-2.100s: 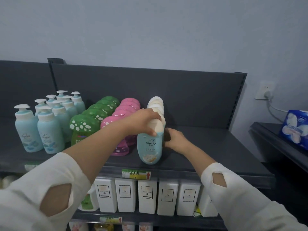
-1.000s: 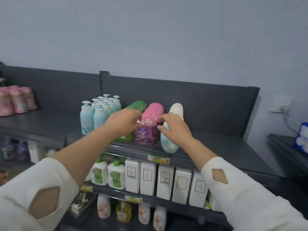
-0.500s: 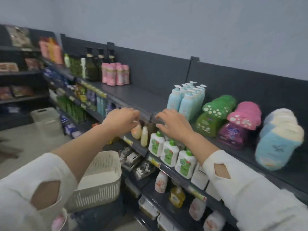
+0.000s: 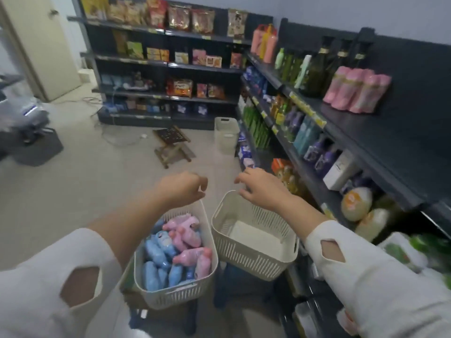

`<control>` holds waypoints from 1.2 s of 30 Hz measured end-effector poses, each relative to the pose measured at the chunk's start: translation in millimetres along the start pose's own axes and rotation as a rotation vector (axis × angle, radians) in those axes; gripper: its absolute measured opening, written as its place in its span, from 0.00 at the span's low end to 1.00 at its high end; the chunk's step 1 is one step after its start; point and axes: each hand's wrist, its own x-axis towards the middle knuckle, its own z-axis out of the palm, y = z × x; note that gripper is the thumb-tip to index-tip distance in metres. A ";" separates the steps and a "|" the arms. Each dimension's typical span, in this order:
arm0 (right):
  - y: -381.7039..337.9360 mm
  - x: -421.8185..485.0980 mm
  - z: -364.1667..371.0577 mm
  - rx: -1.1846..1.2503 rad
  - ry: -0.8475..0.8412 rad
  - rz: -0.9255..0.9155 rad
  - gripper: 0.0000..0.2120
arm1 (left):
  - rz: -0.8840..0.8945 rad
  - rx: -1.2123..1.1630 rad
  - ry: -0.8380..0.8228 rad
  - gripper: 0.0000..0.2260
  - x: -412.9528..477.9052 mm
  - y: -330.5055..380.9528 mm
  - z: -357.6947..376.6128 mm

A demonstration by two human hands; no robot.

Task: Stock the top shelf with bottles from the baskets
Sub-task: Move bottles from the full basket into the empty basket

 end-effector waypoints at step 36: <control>-55.0 198.0 362.7 0.233 -0.526 -0.123 0.11 | -0.545 -0.420 -0.496 0.10 73.1 -170.9 370.8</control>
